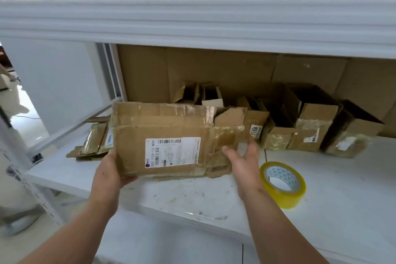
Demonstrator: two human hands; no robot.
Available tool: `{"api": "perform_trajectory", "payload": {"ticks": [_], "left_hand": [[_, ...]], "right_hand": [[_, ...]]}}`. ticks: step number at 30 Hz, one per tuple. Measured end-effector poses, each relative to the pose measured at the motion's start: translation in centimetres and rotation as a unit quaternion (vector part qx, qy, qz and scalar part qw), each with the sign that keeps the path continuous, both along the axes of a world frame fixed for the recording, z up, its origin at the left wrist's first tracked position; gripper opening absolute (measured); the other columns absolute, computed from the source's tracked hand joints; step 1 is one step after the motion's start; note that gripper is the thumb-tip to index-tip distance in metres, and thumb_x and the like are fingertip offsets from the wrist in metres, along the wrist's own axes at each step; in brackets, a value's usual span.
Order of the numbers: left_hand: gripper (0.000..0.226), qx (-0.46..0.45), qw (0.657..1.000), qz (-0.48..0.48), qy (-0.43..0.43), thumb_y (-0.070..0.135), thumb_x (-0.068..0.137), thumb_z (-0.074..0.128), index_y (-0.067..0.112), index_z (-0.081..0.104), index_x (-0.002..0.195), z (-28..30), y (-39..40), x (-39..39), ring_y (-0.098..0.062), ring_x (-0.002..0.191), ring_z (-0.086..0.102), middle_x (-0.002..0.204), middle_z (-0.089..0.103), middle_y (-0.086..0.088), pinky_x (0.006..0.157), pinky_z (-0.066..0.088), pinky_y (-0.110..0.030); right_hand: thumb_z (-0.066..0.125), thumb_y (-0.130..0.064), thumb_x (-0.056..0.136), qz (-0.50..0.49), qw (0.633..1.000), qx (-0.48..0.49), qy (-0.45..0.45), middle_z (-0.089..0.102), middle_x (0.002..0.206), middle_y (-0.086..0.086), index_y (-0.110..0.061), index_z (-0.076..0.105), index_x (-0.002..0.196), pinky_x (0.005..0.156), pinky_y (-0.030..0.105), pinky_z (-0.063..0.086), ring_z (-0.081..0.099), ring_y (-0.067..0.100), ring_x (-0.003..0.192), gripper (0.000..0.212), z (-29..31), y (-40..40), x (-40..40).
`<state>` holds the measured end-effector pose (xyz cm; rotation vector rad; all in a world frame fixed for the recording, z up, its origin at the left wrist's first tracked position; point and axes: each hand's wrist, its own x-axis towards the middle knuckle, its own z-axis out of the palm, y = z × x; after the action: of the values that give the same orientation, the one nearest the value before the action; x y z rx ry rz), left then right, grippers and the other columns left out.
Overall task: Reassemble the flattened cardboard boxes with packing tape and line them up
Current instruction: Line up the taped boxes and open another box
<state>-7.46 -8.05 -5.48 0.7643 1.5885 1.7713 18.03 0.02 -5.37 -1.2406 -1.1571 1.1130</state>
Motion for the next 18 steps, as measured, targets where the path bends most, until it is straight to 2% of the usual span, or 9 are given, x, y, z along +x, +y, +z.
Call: {"api": "perform_trajectory", "payload": {"ticks": [1, 4, 7, 11, 14, 16, 18], "left_hand": [[0.040, -0.001, 1.000, 0.004, -0.007, 0.038, 0.104, 0.028, 0.032, 0.068, 0.097, 0.2, -0.1, -0.1, -0.026, 0.096, 0.068, 0.101, 0.072, -0.001, 0.086, 0.056, -0.048], [0.041, -0.019, 1.000, -0.008, -0.015, 0.053, 0.101, 0.029, 0.035, 0.067, 0.105, -0.3, -0.4, -1.2, -0.025, 0.105, 0.066, 0.111, 0.071, 0.000, 0.095, 0.052, -0.050], [0.052, -0.068, 0.996, -0.049, 0.004, 0.069, 0.095, 0.026, 0.040, 0.056, 0.126, -1.5, -0.5, -2.1, -0.016, 0.126, 0.049, 0.132, 0.058, 0.010, 0.113, 0.032, -0.042], [0.042, -0.050, 0.995, -0.082, 0.033, 0.046, 0.106, 0.026, 0.042, 0.033, 0.147, -0.6, -0.5, -1.6, -0.009, 0.134, 0.036, 0.144, 0.043, 0.014, 0.110, 0.022, -0.033], [0.046, -0.013, 0.994, -0.108, 0.032, 0.043, 0.107, 0.029, 0.055, 0.018, 0.150, 0.9, 0.2, -1.7, -0.005, 0.140, 0.029, 0.154, 0.030, 0.023, 0.116, 0.019, -0.034], [0.048, 0.011, 0.991, -0.125, 0.035, 0.040, 0.107, 0.033, 0.060, 0.018, 0.148, 1.7, 0.5, -1.8, -0.002, 0.142, 0.025, 0.155, 0.025, 0.028, 0.118, 0.017, -0.034], [0.048, 0.015, 0.990, -0.132, 0.046, 0.040, 0.106, 0.036, 0.058, 0.022, 0.148, 2.4, 0.9, -1.8, 0.000, 0.139, 0.026, 0.152, 0.026, 0.029, 0.116, 0.018, -0.033]], "right_hand": [[0.071, -0.056, 0.065, 0.004, 1.000, 0.010, 0.016, 0.029, 0.152, -0.014, -0.047, 0.022, 0.147, 0.113, 0.051, 0.037, 0.036, 0.021, 0.140, 0.096, 0.2, -0.1, -0.2], [0.070, -0.037, 0.082, 0.040, 0.995, 0.032, 0.089, 0.047, 0.143, -0.014, -0.052, 0.026, 0.144, 0.112, 0.048, 0.040, 0.049, 0.015, 0.130, 0.077, 0.9, -0.6, -0.8], [0.064, -0.041, 0.091, 0.039, 0.994, 0.045, 0.086, 0.048, 0.142, -0.017, -0.056, 0.025, 0.143, 0.112, 0.046, 0.039, 0.047, 0.014, 0.131, 0.067, 1.5, -1.3, -1.4], [0.055, -0.036, 0.099, 0.029, 0.995, 0.069, 0.065, 0.049, 0.129, -0.021, -0.061, 0.027, 0.134, 0.099, 0.027, 0.042, 0.047, 0.008, 0.125, 0.051, 1.6, -2.6, -2.7], [0.052, -0.039, 0.099, 0.021, 0.995, 0.069, 0.071, 0.041, 0.145, -0.016, -0.062, 0.018, 0.142, 0.109, 0.035, 0.038, 0.042, 0.009, 0.133, 0.059, 1.1, -3.5, -3.4], [0.049, -0.039, 0.101, 0.018, 0.995, 0.066, 0.076, 0.037, 0.152, -0.012, -0.067, 0.012, 0.141, 0.113, 0.041, 0.036, 0.040, 0.011, 0.136, 0.061, 1.2, -3.8, -3.6], [0.045, -0.034, 0.103, 0.012, 0.995, 0.075, 0.067, 0.039, 0.150, -0.010, -0.067, 0.011, 0.141, 0.109, 0.036, 0.038, 0.043, 0.009, 0.133, 0.061, 1.6, -3.9, -3.6]]}}
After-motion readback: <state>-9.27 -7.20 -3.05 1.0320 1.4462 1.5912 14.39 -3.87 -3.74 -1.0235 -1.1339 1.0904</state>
